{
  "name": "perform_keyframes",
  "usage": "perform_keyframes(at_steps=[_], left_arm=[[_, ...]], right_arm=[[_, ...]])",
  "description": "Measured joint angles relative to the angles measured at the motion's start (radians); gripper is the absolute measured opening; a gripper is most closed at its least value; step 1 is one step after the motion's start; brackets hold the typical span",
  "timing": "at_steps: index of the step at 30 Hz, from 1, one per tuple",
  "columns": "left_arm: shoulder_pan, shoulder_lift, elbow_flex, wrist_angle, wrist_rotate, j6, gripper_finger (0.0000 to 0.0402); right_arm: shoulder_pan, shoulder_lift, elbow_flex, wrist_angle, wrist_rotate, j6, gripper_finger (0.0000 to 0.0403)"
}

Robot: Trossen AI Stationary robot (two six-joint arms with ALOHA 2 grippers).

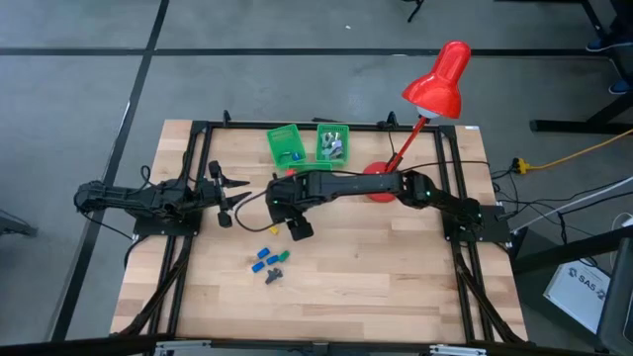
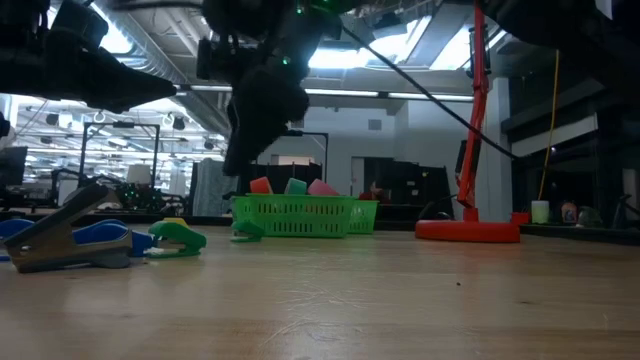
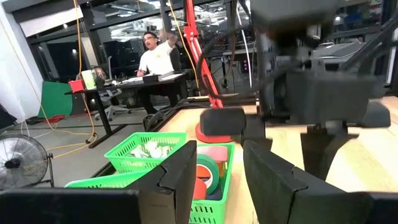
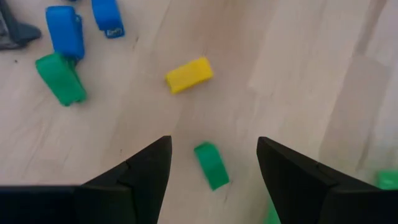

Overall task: Pick and place Stapler, Stapler remover, tape
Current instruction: Put the green stapler into the left green bin

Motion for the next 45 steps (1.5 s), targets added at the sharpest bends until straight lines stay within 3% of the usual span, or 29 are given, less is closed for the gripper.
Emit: perform_keyframes(at_steps=[13, 35, 39, 45], left_arm=[[0.000, 0.000, 0.000, 0.004, 0.000, 0.000, 0.0128], [0.000, 0.000, 0.000, 0.006, 0.000, 0.000, 0.0127], [0.000, 0.000, 0.000, 0.006, 0.000, 0.000, 0.0127], [0.000, 0.000, 0.000, 0.006, 0.000, 0.000, 0.0128]], right_arm=[[-0.009, 0.108, 0.000, 0.021, 0.009, -0.018, 0.0241], [-0.027, 0.134, 0.005, -0.039, 0.004, -0.003, 0.0239], [-0.026, 0.135, 0.004, -0.041, 0.004, 0.012, 0.0215], [-0.025, 0.137, 0.003, -0.046, -0.008, 0.074, 0.0137]])
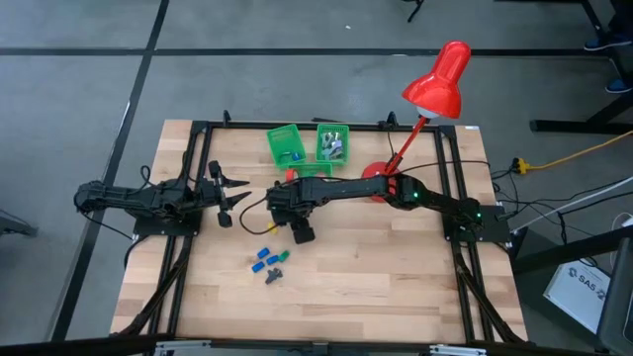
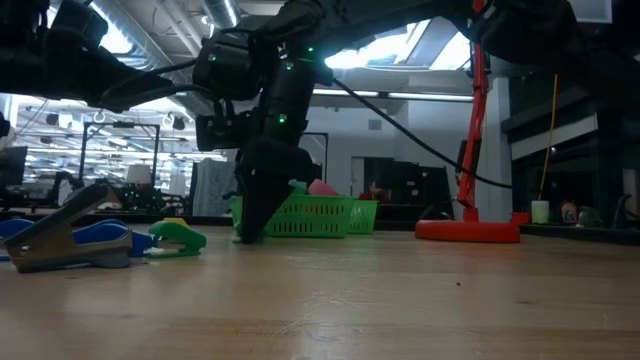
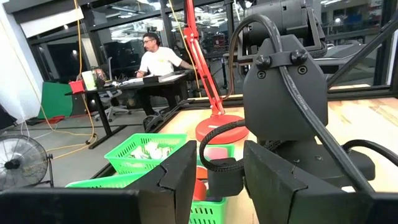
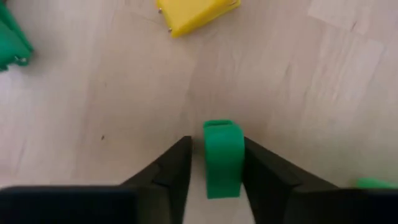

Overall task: Pick and place Stapler, Stapler remover, tape
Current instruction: Put the green stapler into the left green bin

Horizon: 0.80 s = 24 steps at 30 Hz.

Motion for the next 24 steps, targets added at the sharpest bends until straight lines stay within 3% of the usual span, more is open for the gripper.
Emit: perform_keyframes(at_steps=[5, 17, 24], left_arm=[[0.000, 0.000, 0.000, 0.000, 0.000, 0.000, 0.0128], [0.000, 0.000, 0.000, 0.000, 0.000, 0.000, 0.0127], [0.000, 0.000, 0.000, 0.001, 0.000, 0.000, 0.0128]], right_arm=[[-0.002, 0.000, 0.000, 0.001, -0.053, 0.047, 0.0074], [0.012, -0.022, 0.079, -0.117, -0.085, 0.051, 0.0074], [0.010, -0.087, 0.086, -0.139, -0.011, 0.073, 0.0079]])
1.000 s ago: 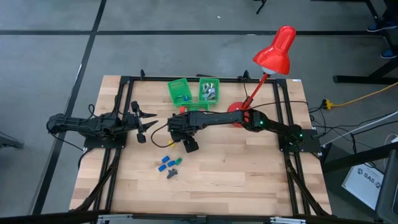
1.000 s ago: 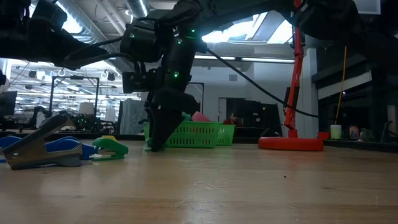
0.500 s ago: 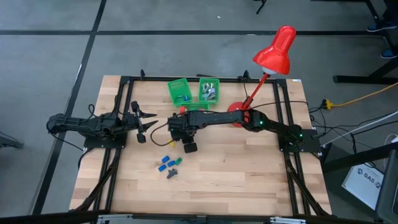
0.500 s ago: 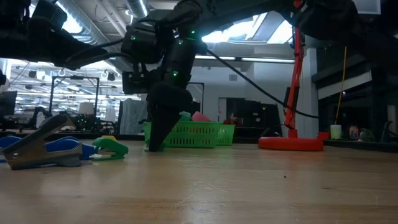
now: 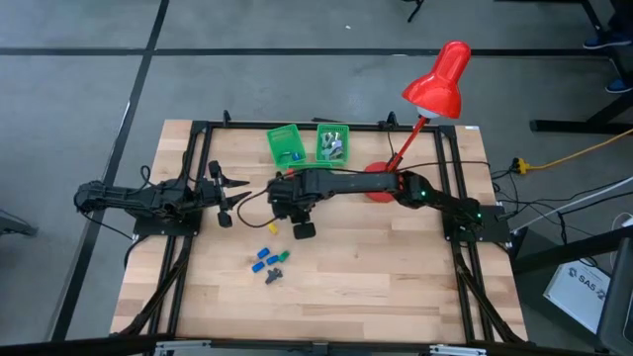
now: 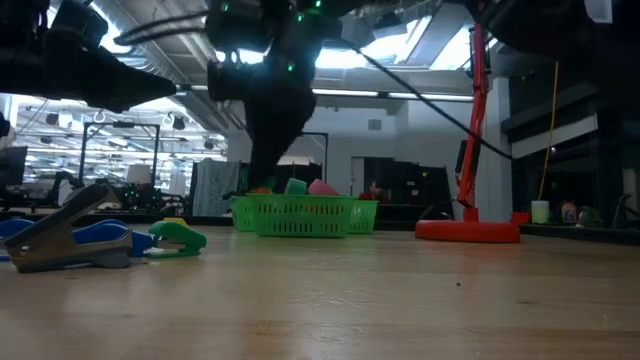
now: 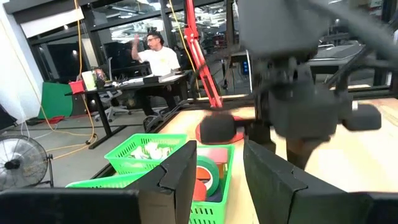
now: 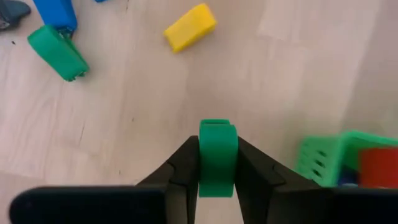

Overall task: Pick and place Stapler, Stapler remover, tape
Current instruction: Put the green stapler into the left green bin

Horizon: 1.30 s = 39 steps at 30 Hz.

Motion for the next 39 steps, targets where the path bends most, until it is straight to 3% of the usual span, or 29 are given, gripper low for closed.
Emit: perform_keyframes(at_steps=[22, 32, 39], left_arm=[[0.000, 0.000, 0.000, 0.000, 0.000, 0.000, 0.0127], [0.000, 0.000, 0.000, 0.000, 0.000, 0.000, 0.0127], [0.000, 0.000, 0.000, 0.000, 0.000, 0.000, 0.0127]], right_arm=[[-0.084, -0.148, 0.002, 0.024, 0.120, -0.030, 0.0076], [-0.194, -0.144, -0.003, 0.234, 0.120, -0.023, 0.0077], [-0.254, -0.123, -0.005, 0.320, 0.119, 0.104, 0.0084]])
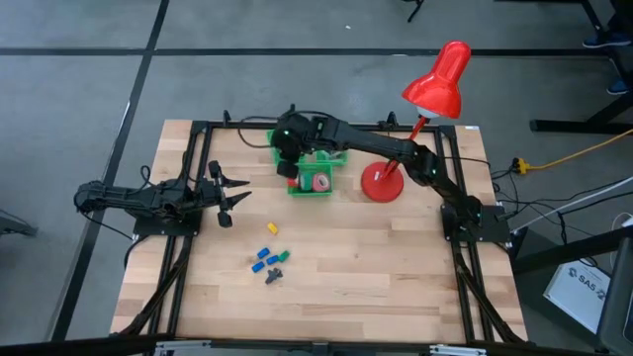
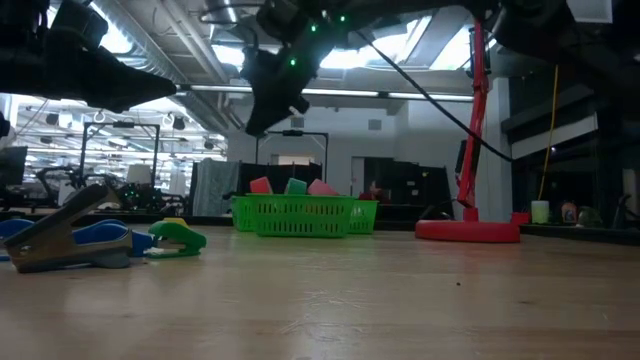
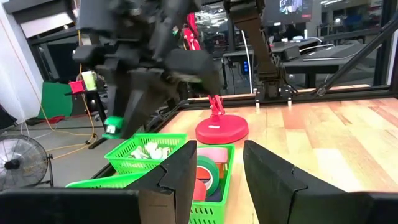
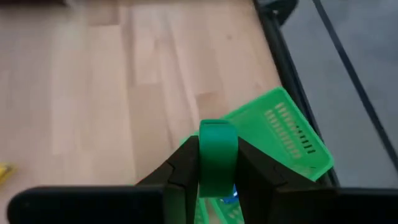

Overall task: Pick and place Stapler, Stapler remover, tape
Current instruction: Put the green stapler into the left green bin

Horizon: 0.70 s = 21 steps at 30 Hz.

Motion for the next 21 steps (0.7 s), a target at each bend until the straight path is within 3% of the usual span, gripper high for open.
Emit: perform_keyframes(at_steps=[6, 21], left_arm=[[0.000, 0.000, 0.000, -0.001, 0.000, 0.000, 0.0127], [0.000, 0.000, 0.000, 0.000, 0.000, 0.000, 0.0127]], right_arm=[[-0.026, 0.044, 0.001, 0.066, 0.052, 0.081, 0.0085], [-0.034, 0.118, 0.000, 0.099, 0.052, 0.103, 0.0087]])
